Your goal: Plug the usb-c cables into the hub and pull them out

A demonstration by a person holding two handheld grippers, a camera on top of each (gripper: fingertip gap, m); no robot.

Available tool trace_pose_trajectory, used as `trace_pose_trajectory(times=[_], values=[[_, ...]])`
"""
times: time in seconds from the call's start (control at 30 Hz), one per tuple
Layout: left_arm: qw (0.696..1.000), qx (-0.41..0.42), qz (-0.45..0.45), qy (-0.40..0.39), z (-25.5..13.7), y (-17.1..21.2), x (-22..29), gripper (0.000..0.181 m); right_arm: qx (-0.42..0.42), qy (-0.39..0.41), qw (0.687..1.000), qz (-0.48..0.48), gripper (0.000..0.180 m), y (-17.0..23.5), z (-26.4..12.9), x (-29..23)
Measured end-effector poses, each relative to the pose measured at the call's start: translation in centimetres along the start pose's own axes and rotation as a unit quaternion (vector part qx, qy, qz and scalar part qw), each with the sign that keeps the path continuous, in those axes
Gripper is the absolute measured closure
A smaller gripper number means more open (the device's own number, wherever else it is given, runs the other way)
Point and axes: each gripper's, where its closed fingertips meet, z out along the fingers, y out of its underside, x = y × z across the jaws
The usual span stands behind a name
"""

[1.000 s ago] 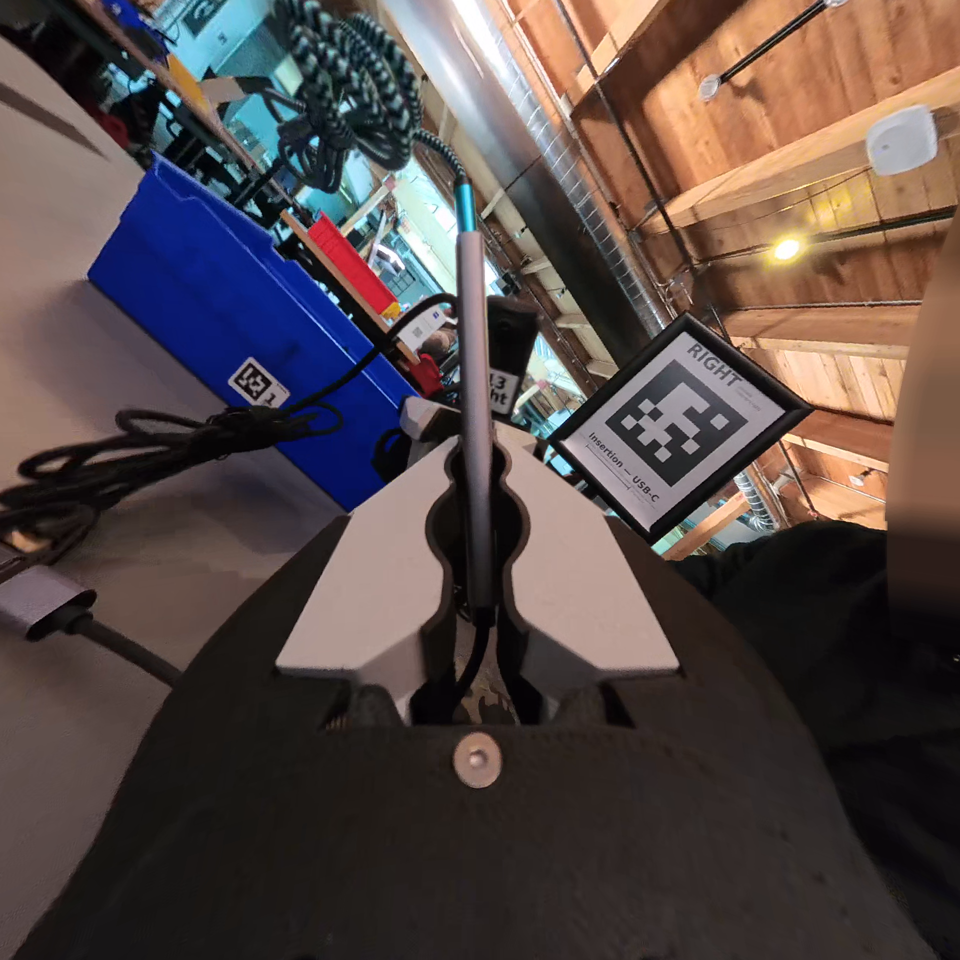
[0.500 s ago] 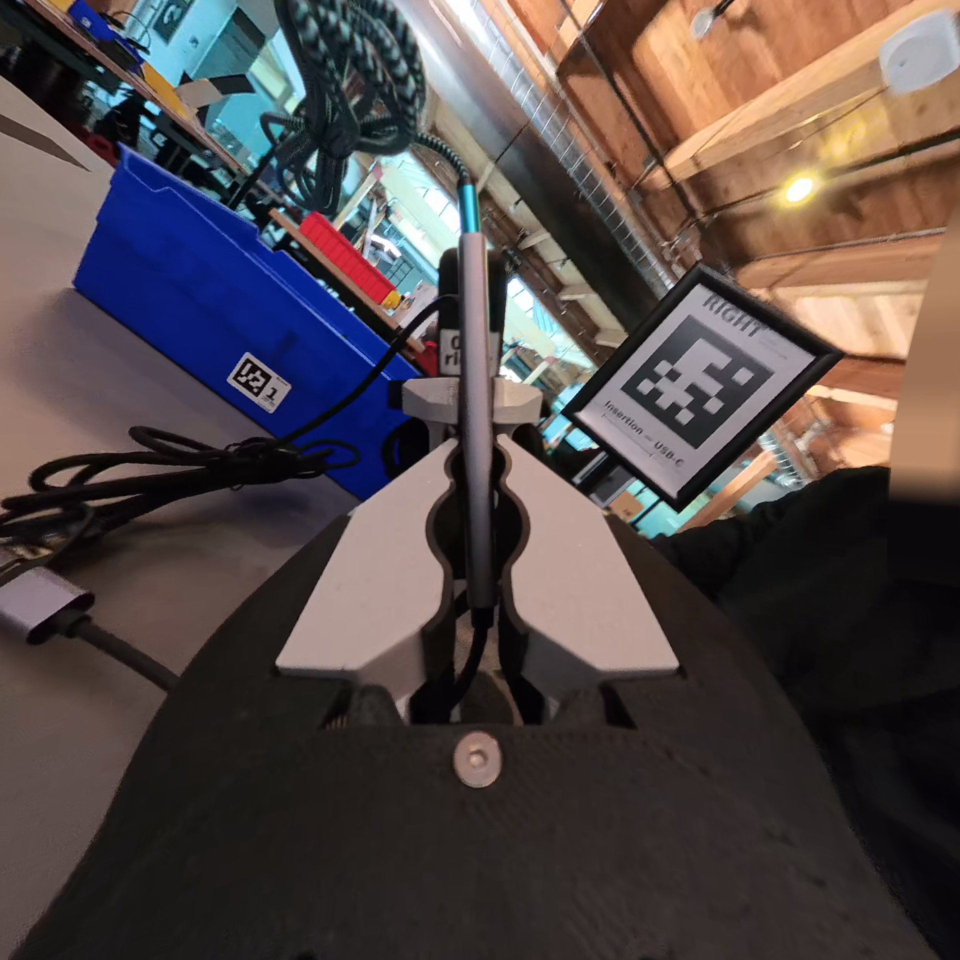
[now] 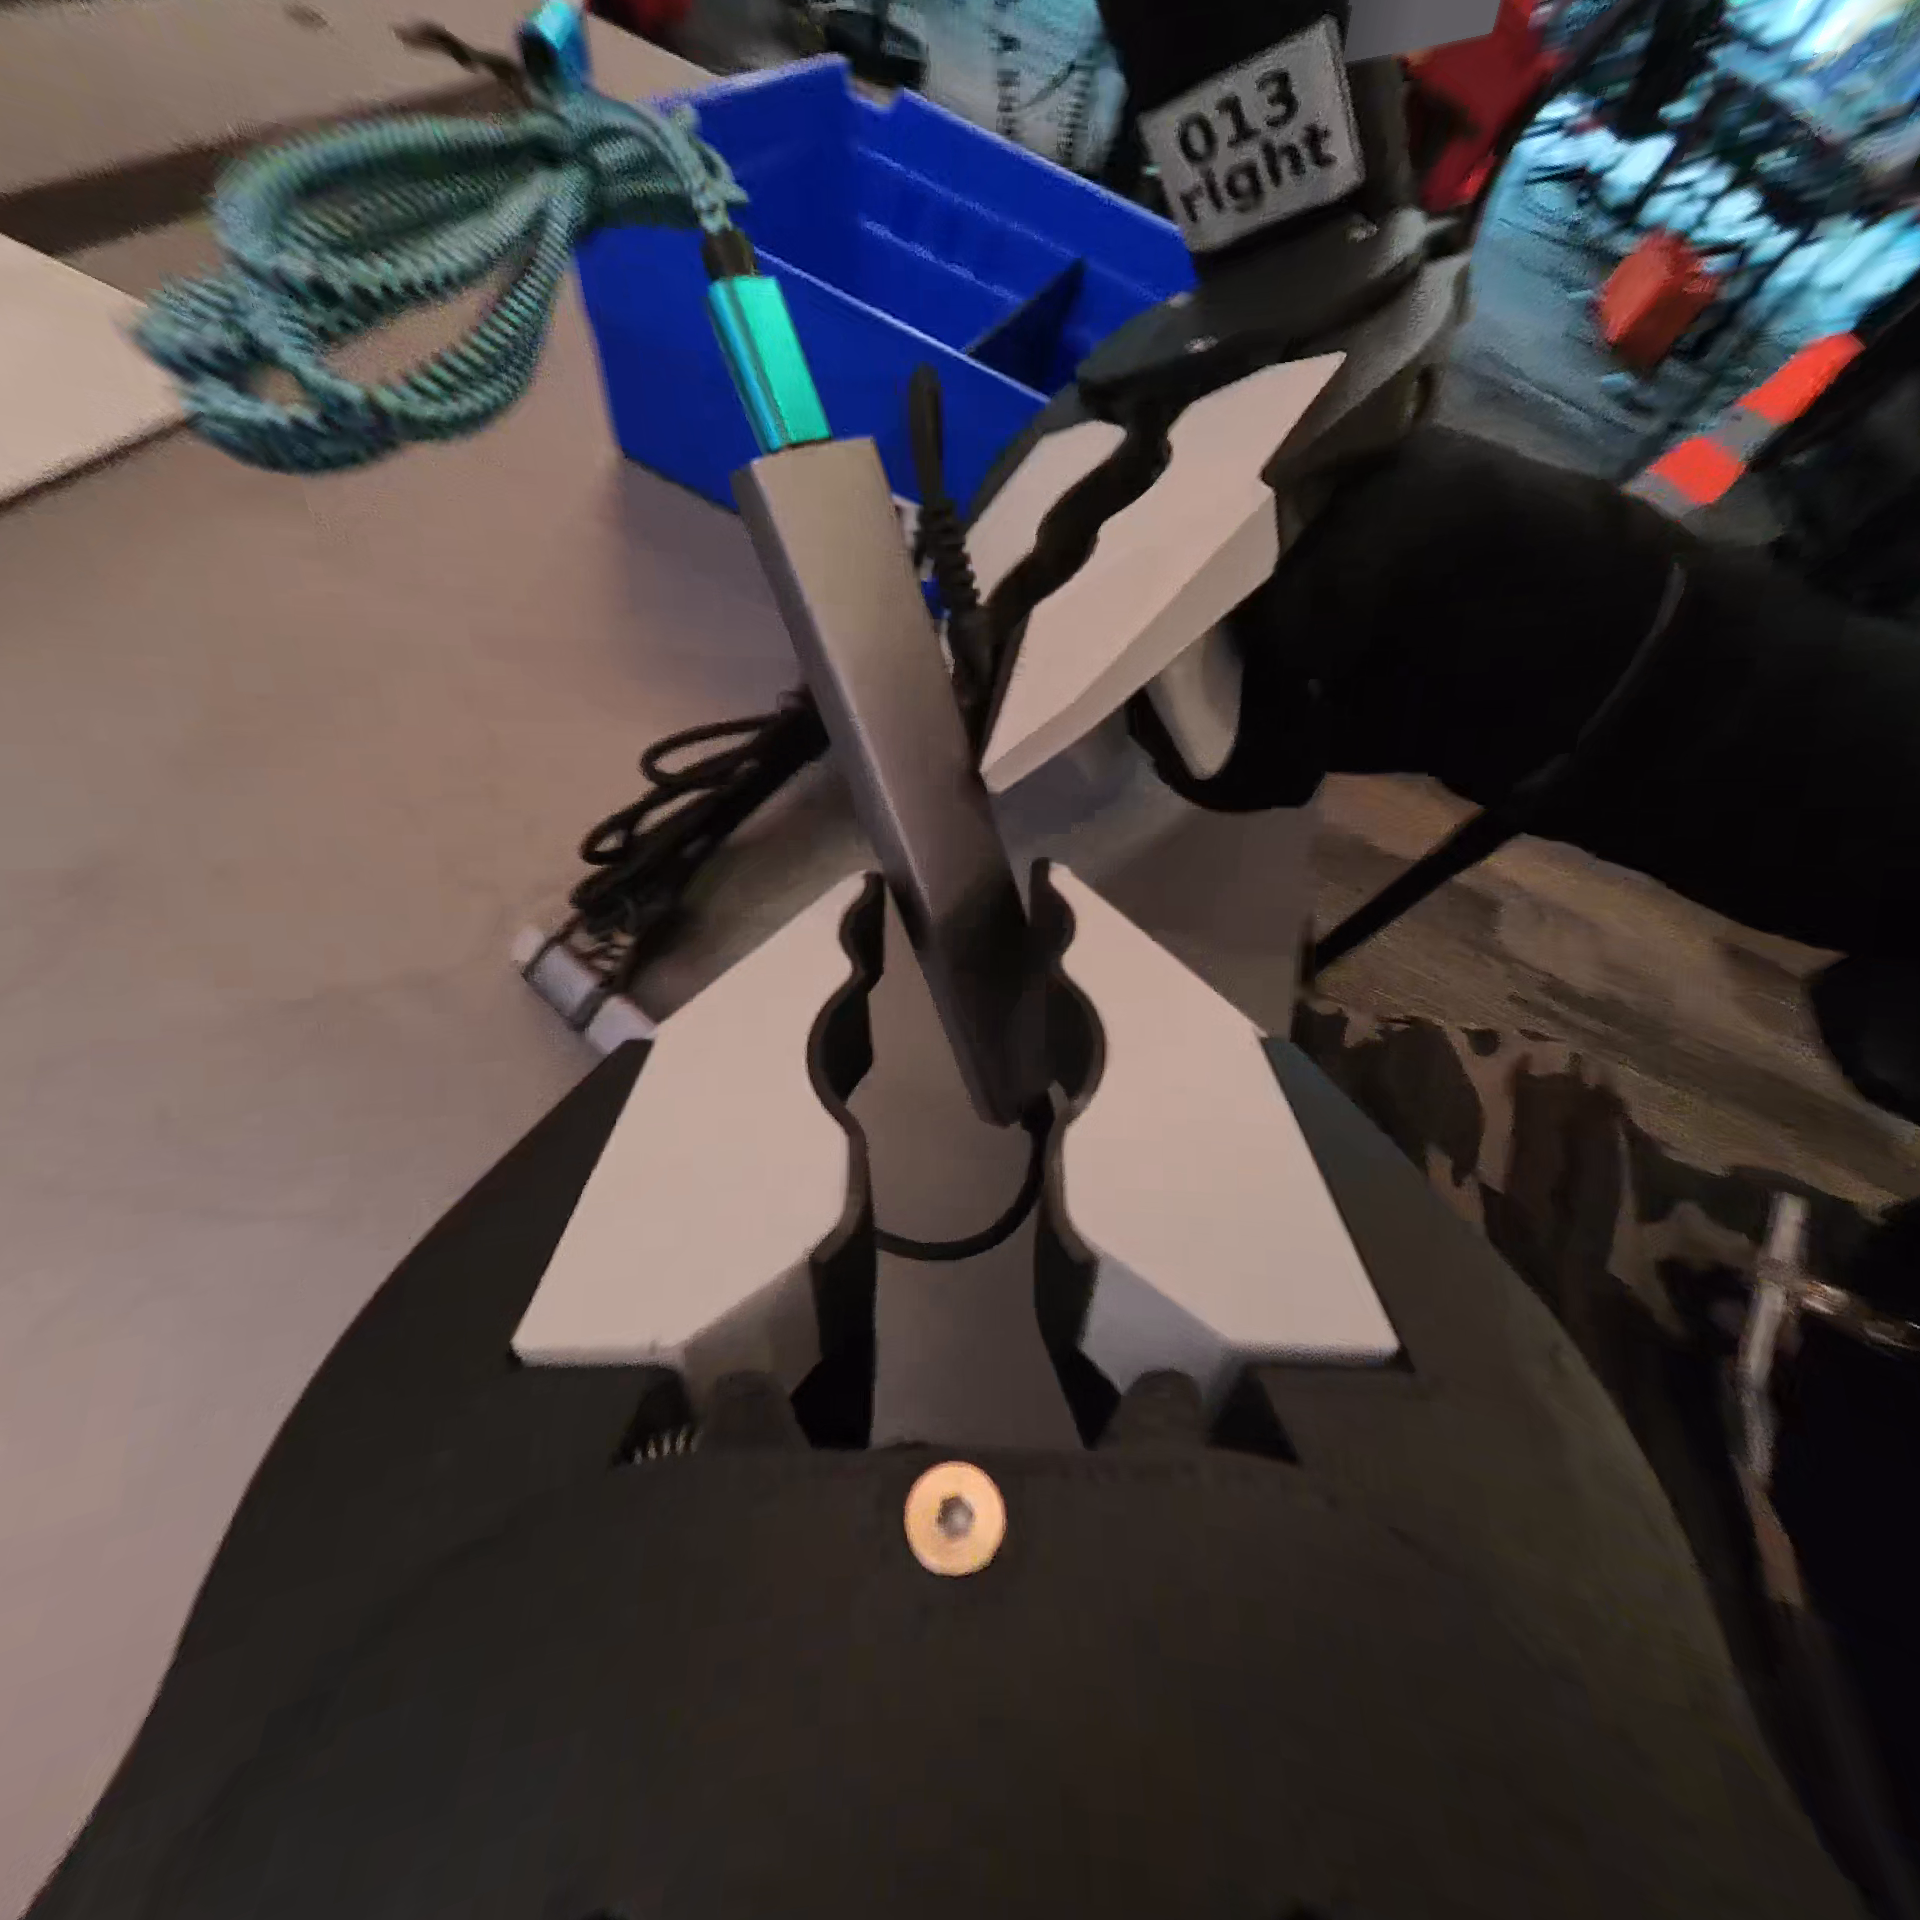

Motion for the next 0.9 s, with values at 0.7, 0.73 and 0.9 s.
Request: trace_pose_trajectory(times=[0.7,0.73,0.9], values=[[0.98,-0.012,-0.016,-0.198,0.9,0.2,-4.1,0.165,0.069,0.117,0.989,-0.051,0.154,-0.9,0.1,1.5],[0.982,-0.007,-0.026,-0.186,0.7,0.0,-4.1,0.165,0.066,0.13,0.986,-0.085,0.156,-1.0,-0.2,1.4],[0.988,0.004,-0.095,-0.124,0.6,-0.2,-3.6,0.165,0.037,0.265,0.905,-0.33,0.153,-1.8,-1.6,1.1]])
